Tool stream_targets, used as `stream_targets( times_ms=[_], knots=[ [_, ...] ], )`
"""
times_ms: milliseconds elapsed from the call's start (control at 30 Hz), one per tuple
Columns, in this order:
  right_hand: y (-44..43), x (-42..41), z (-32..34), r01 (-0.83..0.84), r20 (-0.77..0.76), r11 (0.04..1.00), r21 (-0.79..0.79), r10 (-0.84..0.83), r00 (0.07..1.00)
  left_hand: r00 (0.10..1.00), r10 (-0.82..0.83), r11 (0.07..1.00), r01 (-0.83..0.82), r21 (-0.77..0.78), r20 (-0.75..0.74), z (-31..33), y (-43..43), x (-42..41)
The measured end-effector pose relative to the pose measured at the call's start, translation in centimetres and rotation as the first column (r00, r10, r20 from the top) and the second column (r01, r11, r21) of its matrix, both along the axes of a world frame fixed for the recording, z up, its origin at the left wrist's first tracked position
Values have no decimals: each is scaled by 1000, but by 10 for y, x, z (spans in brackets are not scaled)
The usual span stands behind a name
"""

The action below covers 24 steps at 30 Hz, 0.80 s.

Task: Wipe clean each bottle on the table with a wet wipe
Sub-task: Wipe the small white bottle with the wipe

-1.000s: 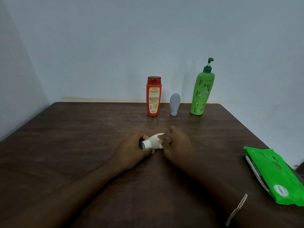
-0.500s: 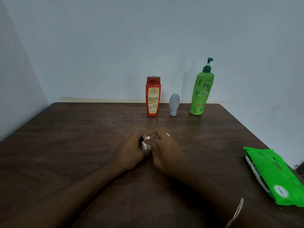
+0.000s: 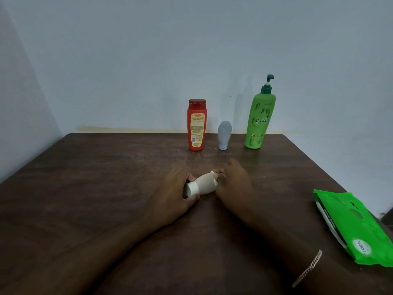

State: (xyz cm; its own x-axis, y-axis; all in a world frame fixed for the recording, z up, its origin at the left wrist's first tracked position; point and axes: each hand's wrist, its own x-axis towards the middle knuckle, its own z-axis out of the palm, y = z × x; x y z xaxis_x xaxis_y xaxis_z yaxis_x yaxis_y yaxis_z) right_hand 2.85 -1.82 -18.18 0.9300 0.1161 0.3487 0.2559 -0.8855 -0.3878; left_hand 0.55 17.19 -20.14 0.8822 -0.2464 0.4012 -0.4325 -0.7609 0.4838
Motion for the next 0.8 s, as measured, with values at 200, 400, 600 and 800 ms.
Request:
stream_targets(
  times_ms=[200, 400, 600, 800],
  knots=[
    [31, -23, 1, -203, -43, 976, -80, 200, 979, 999, -25, 1000, 24, 9, 30, -4, 0, 4],
    [18, -20, 6, -175, 19, 981, -80, 177, 984, 995, -41, 998, 36, 51, 94, -4, 0, 6],
    [-19, -2, 11, 12, -20, 992, 124, -10, 1000, 970, -112, 989, 87, 121, 216, -4, 0, 8],
    [-1, -12, 16, -1, -41, 996, 86, 5, 999, 937, -168, 969, 101, 224, 306, -1, -2, 4]
  ],
)
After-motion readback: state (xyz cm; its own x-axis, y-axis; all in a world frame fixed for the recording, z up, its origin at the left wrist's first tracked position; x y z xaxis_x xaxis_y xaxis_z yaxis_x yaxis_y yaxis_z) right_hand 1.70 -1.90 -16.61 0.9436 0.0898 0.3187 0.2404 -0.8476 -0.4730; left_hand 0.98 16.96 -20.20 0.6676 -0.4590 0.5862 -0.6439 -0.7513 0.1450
